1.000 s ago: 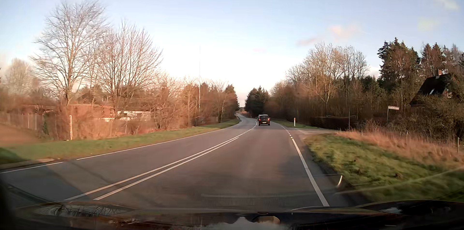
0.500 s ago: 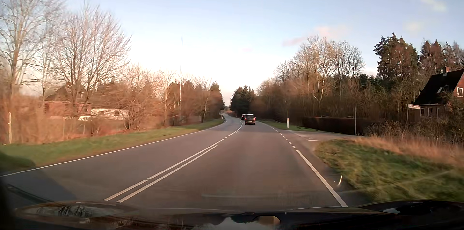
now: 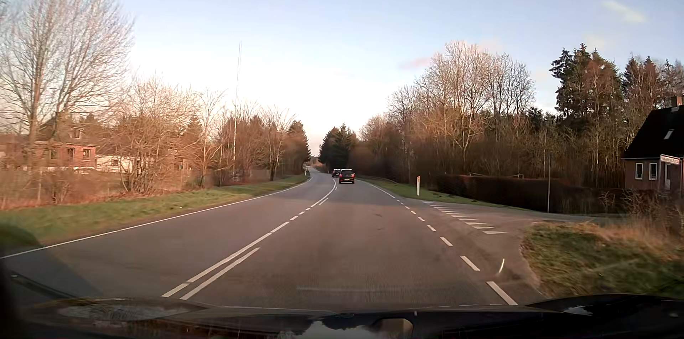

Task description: Follow the waypoints while adhering to traffic rules and regulations

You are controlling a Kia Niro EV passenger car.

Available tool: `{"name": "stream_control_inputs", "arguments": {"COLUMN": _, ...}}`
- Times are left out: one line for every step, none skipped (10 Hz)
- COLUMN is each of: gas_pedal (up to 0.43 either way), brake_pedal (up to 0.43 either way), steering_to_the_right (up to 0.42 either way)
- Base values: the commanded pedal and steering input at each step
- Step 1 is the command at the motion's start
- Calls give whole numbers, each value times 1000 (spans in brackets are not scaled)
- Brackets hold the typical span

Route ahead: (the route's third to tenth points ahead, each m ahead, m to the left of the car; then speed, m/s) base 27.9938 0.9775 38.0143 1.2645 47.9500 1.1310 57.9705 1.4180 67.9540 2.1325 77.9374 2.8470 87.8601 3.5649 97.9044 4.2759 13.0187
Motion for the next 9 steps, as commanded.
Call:
{"name": "stream_control_inputs", "arguments": {"gas_pedal": 350, "brake_pedal": 0, "steering_to_the_right": 10}}
{"name": "stream_control_inputs", "arguments": {"gas_pedal": 350, "brake_pedal": 0, "steering_to_the_right": 3}}
{"name": "stream_control_inputs", "arguments": {"gas_pedal": 350, "brake_pedal": 0, "steering_to_the_right": 3}}
{"name": "stream_control_inputs", "arguments": {"gas_pedal": 350, "brake_pedal": 0, "steering_to_the_right": 3}}
{"name": "stream_control_inputs", "arguments": {"gas_pedal": 350, "brake_pedal": 0, "steering_to_the_right": 3}}
{"name": "stream_control_inputs", "arguments": {"gas_pedal": 350, "brake_pedal": 0, "steering_to_the_right": 2}}
{"name": "stream_control_inputs", "arguments": {"gas_pedal": 350, "brake_pedal": 0, "steering_to_the_right": 2}}
{"name": "stream_control_inputs", "arguments": {"gas_pedal": 350, "brake_pedal": 0, "steering_to_the_right": 1}}
{"name": "stream_control_inputs", "arguments": {"gas_pedal": 350, "brake_pedal": 0, "steering_to_the_right": 1}}
